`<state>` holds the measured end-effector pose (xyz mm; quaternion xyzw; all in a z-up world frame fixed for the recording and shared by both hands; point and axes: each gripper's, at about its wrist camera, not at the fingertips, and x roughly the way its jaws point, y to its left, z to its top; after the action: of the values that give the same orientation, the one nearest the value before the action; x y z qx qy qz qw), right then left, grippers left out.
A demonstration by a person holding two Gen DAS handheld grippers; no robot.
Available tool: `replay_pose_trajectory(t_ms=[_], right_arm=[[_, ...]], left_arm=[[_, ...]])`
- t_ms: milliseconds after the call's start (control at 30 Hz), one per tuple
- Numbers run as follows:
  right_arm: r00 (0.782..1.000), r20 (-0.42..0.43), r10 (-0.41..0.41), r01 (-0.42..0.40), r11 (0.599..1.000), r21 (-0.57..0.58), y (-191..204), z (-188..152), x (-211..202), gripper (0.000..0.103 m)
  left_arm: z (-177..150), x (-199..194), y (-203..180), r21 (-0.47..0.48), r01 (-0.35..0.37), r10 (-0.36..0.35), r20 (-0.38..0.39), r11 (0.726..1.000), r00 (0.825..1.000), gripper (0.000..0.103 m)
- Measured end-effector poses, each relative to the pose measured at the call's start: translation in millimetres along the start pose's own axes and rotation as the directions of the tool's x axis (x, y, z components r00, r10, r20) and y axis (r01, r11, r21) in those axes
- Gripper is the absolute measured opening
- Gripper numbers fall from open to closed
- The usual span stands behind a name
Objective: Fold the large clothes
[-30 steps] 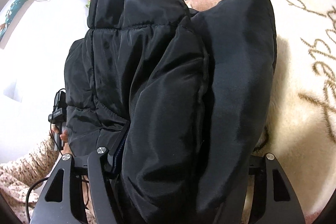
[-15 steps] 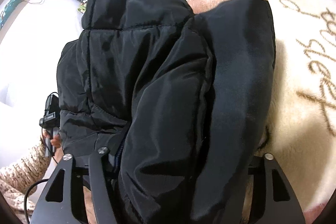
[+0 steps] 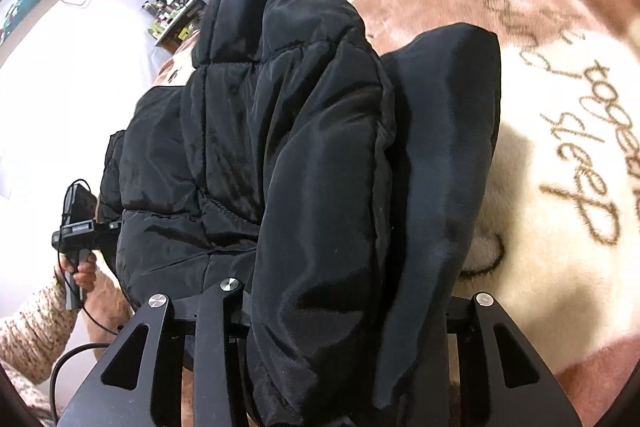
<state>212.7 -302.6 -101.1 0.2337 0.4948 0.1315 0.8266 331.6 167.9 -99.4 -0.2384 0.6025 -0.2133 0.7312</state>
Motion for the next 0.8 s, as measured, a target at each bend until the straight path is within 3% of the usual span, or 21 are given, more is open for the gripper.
replay_pose_trajectory(t_ms=[267, 567, 733, 800], right_arm=[[0.997, 0.074, 0.013, -0.009, 0.998, -0.065, 32, -1, -25, 0.037], [0.988, 0.142, 0.060, -0.040, 0.989, -0.139, 62, 5, -40, 0.037], [0.992, 0.119, 0.042, -0.029, 0.994, -0.103, 49, 0, -25, 0.037], [0.995, 0.101, 0.020, -0.011, 0.997, -0.082, 38, -1, -22, 0.038]], left_arm=[[-3, -42, -22, 0.094, 0.002, -0.011, 0.100, 0.996, 0.995, 0.033], [2, -95, 3, 0.113, 0.023, -0.045, 0.189, 0.993, 0.981, 0.030], [-3, -76, 24, 0.061, -0.025, 0.017, 0.118, 0.998, 0.993, 0.031], [-5, -61, 34, 0.023, -0.067, 0.065, 0.095, 0.997, 0.993, 0.043]])
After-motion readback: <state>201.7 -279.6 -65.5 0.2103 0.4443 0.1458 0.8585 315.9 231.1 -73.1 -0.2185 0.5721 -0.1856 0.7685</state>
